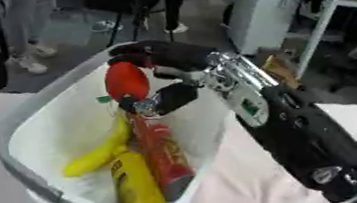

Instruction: Pick up objects on the table and place them in the box.

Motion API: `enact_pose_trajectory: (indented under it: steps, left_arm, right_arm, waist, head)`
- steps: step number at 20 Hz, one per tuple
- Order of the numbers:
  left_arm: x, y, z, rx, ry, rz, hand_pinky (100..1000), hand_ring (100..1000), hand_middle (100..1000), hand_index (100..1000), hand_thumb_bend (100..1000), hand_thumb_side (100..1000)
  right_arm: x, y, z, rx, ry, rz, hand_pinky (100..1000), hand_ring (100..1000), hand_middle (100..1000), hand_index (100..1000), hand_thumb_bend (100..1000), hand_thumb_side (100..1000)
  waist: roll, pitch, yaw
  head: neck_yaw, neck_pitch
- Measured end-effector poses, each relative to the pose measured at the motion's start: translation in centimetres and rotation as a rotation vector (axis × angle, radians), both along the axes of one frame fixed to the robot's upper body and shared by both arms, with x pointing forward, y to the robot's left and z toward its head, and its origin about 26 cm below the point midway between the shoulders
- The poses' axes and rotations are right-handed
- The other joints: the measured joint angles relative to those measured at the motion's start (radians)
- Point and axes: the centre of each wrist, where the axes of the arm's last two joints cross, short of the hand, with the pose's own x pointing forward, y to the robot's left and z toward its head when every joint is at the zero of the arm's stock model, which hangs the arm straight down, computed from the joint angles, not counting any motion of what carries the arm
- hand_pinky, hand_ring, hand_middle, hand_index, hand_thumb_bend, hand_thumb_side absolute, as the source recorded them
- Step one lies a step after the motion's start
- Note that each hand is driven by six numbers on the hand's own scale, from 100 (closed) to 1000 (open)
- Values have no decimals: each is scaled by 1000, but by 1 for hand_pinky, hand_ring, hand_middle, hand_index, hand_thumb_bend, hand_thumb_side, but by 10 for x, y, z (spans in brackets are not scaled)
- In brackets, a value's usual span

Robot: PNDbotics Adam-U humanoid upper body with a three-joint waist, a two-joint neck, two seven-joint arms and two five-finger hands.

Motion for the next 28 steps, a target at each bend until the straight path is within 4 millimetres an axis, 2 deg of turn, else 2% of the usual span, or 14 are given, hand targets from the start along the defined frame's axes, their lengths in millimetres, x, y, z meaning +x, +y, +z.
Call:
enact_pose_trajectory:
  steps: [6, 7, 12, 16, 17, 18, 19, 20, 21, 22, 23, 25, 28]
  left_arm:
    - [0, 0, 0, 0, -1, -1, 674, 571, 667, 728, 100, 919]
    - [0, 0, 0, 0, -1, -1, 674, 571, 668, 727, 100, 918]
    - [0, 0, 0, 0, -1, 0, 674, 571, 667, 727, 100, 917]
    - [0, 0, 1, 0, -2, -1, 674, 571, 667, 727, 100, 917]
    - [0, 0, 1, 0, -2, -1, 674, 570, 667, 727, 100, 918]
    - [0, 0, 1, 0, -2, -1, 674, 570, 667, 727, 100, 918]
    - [0, 0, 1, 0, -2, -1, 674, 570, 667, 727, 100, 917]
    - [0, 0, 1, 0, -2, -1, 674, 570, 667, 727, 100, 917]
    - [0, 0, 1, 0, -2, -1, 674, 569, 667, 727, 100, 919]
    - [0, 0, 1, 0, -2, 0, 674, 569, 667, 727, 100, 919]
    - [0, 0, 1, 0, -2, 0, 674, 569, 667, 727, 100, 919]
    - [0, 0, 1, -1, -1, 4, 674, 569, 667, 727, 100, 921]
    - [0, 1, 1, -4, 0, 14, 674, 569, 667, 727, 100, 922]
  right_arm:
    - [0, 0, 0, -50, 11, -21, 1000, 1000, 1000, 1000, 392, 908]
    - [0, -1, 0, -56, 13, -26, 1000, 1000, 1000, 1000, 410, 870]
    - [-1, -1, 1, -114, -105, -110, 1000, 1000, 1000, 1000, 406, 901]
    - [1, -3, -3, -122, -126, -107, 1000, 1000, 1000, 1000, 383, 910]
    - [1, -3, -3, -120, -126, -104, 1000, 1000, 1000, 1000, 321, 908]
    - [1, -3, -3, -113, -126, -98, 1000, 1000, 1000, 1000, 321, 908]
    - [1, -3, -3, -101, -125, -91, 1000, 1000, 1000, 1000, 275, 896]
    - [0, -3, -2, -83, -128, -81, 1000, 1000, 1000, 1000, 275, 896]
    - [-1, -2, -1, -61, -134, -69, 970, 1000, 999, 1000, 121, 909]
    - [-4, 0, 1, -16, -148, -49, 970, 1000, 999, 1000, 121, 909]
    - [-8, 1, 3, 39, -164, -26, 922, 933, 868, 936, 100, 856]
    - [-18, 4, 7, 190, -208, 35, 914, 907, 828, 862, 100, 833]
    - [-43, 8, 13, 412, -266, 131, 913, 903, 821, 849, 100, 828]
  waist:
    - [0, 0, 8]
    - [0, 0, 8]
    - [0, 0, 7]
    - [0, 0, 8]
    - [0, 0, 8]
    - [0, 0, 7]
    - [0, 0, 5]
    - [0, 0, 3]
    - [0, 0, 0]
    - [1, 0, -3]
    - [1, 0, -8]
    - [7, 0, -22]
    - [21, 0, -40]
  head:
    - [-26, 0]
    - [-28, 0]
    - [-35, 0]
    - [-41, 0]
    - [-41, 0]
    - [-41, 0]
    - [-41, 0]
    - [-39, 0]
    - [-36, 0]
    - [-28, 0]
    - [-20, 0]
    - [11, -2]
    - [66, -10]
